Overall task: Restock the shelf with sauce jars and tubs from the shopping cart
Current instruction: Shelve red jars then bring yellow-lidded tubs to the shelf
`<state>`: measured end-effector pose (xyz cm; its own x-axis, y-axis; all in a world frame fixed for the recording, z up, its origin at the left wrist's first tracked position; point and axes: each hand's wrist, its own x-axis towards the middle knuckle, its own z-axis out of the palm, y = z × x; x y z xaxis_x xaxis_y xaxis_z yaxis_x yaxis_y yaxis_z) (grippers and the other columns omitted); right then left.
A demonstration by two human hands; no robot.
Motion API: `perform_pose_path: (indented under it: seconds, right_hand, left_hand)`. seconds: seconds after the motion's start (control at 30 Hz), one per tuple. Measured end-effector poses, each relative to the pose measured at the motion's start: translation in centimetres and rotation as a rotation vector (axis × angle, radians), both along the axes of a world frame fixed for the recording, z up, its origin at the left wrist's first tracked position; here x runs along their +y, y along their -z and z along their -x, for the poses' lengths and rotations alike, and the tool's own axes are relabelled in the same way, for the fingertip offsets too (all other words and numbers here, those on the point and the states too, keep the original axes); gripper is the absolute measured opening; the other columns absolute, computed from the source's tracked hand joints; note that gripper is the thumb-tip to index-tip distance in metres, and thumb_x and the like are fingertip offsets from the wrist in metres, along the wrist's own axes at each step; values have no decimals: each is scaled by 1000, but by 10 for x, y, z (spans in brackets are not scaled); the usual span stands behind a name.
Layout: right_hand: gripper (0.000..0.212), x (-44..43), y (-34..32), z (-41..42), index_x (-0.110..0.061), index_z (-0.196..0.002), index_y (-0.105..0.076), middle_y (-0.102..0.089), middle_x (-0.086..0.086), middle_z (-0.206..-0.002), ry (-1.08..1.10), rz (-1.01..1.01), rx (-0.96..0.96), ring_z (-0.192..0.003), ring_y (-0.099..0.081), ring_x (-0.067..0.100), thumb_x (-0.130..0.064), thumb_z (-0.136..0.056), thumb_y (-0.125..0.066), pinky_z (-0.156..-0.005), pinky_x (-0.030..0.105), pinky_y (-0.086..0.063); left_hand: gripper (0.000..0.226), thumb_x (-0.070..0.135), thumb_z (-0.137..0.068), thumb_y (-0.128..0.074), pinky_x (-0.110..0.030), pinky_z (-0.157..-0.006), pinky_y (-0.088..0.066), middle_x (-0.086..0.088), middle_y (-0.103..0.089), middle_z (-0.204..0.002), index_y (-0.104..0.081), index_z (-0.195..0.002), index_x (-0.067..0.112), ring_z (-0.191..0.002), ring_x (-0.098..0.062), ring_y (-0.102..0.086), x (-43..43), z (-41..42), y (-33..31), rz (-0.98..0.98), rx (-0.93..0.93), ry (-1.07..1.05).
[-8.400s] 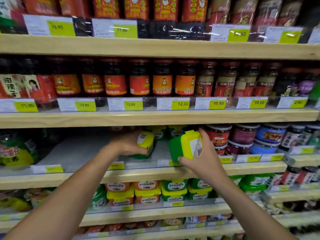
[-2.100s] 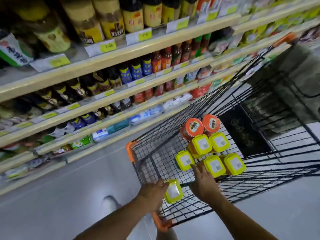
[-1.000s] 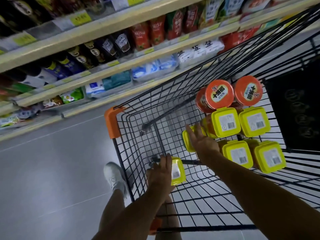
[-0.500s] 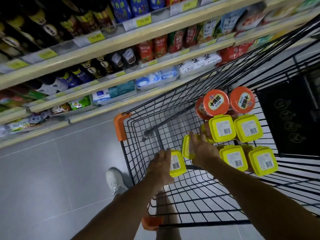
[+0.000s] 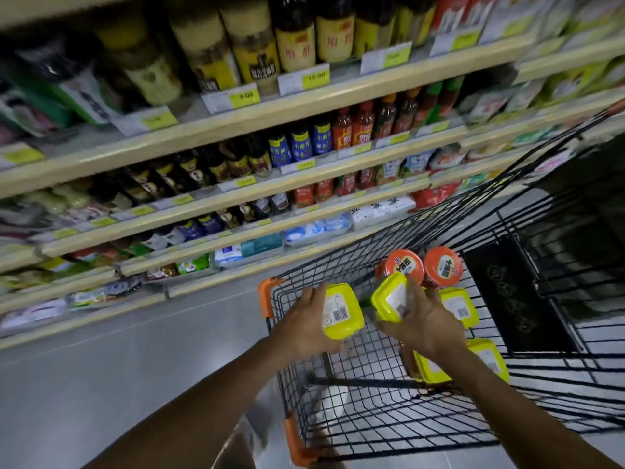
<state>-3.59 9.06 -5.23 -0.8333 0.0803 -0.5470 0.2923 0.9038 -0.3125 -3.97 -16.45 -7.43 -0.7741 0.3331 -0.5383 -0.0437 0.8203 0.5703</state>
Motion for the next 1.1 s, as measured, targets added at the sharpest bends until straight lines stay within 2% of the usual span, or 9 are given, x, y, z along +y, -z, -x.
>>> perform_pose_path:
  seconds: [0.13, 0.2, 0.3, 0.43, 0.57, 0.73, 0.83, 1.0, 1.1]
  right_hand:
    - [111, 15, -33, 19, -42, -155, -20, -35, 7, -155, 164, 202, 94, -138, -42, 36, -71, -64, -78, -97, 50, -47]
    - [93, 21, -48, 33, -54, -141, -39, -60, -7, -136, 253, 414, 152, -124, -59, 22, -73, -60, -81, -93, 43, -52]
    - [55, 18, -91, 42, -49, -117, -57, -74, -24, -97, 305, 669, 213, -90, -70, -2, -37, -73, -88, -76, 24, -57]
    - [86, -8, -152, 45, -41, -145, -45, -69, -10, -124, 302, 884, 219, -106, -71, 16, -37, -70, -89, -86, 45, -60]
    - [92, -50, -207, 45, -47, -140, -48, -67, -15, -122, 251, 1070, 270, -103, -71, 19, -40, -61, -94, -79, 46, -61]
    - [118, -123, -270, 38, -39, -141, -50, -68, -5, -125, 128, 1187, 286, -112, -68, 25, -56, -35, -98, -84, 48, -60]
    - [124, -173, -299, 28, -37, -143, -49, -70, -9, -120, 44, 1225, 290, -110, -69, 23, -57, -31, -99, -79, 44, -61]
    - [122, -273, -335, -2, -38, -139, -51, -72, -17, -111, -74, 1293, 291, -105, -70, 18, -58, -29, -98, -74, 37, -61]
    - [113, -334, -343, -20, -37, -141, -51, -66, -5, -127, -121, 1349, 254, -112, -67, 25, -49, -39, -97, -76, 42, -61]
  left_hand:
    - [129, 70, -65, -82, -39, -109, -41, 3, -21, -155, -1, -159, 33, -140, -24, -37, -16, 21, -60, -90, 37, -86]
    - [129, 75, -60, -81, -44, -110, -41, 7, -23, -151, -3, -157, 40, -139, -21, -37, -28, 27, -89, -158, 60, -148]
    - [129, 75, -57, -83, -41, -110, -42, 8, -28, -148, -8, -157, 41, -135, -13, -39, -48, 32, -125, -244, 124, -256]
    - [120, 75, -51, -86, -35, -111, -43, 11, -39, -147, -28, -151, 42, -134, -6, -44, -80, 27, -172, -435, 236, -435]
    - [98, 68, -50, -90, -31, -104, -49, 12, -50, -143, -41, -134, 55, -127, -5, -54, -123, 13, -213, -644, 289, -562]
    - [92, 35, -70, -92, -31, -88, -58, 6, -62, -136, -44, -147, 32, -119, -14, -65, -190, -19, -255, -805, 317, -630]
    - [85, 25, -76, -88, -27, -84, -57, 6, -61, -137, -43, -147, 30, -115, -10, -67, -234, -49, -281, -872, 372, -671]
    - [85, 43, -72, -88, -32, -85, -58, 9, -60, -137, -45, -145, 40, -116, -12, -66, -328, -107, -310, -925, 485, -759]
    - [72, 39, -76, -88, -36, -81, -60, 7, -56, -140, -50, -137, 49, -114, -16, -68, -385, -146, -326, -955, 537, -811]
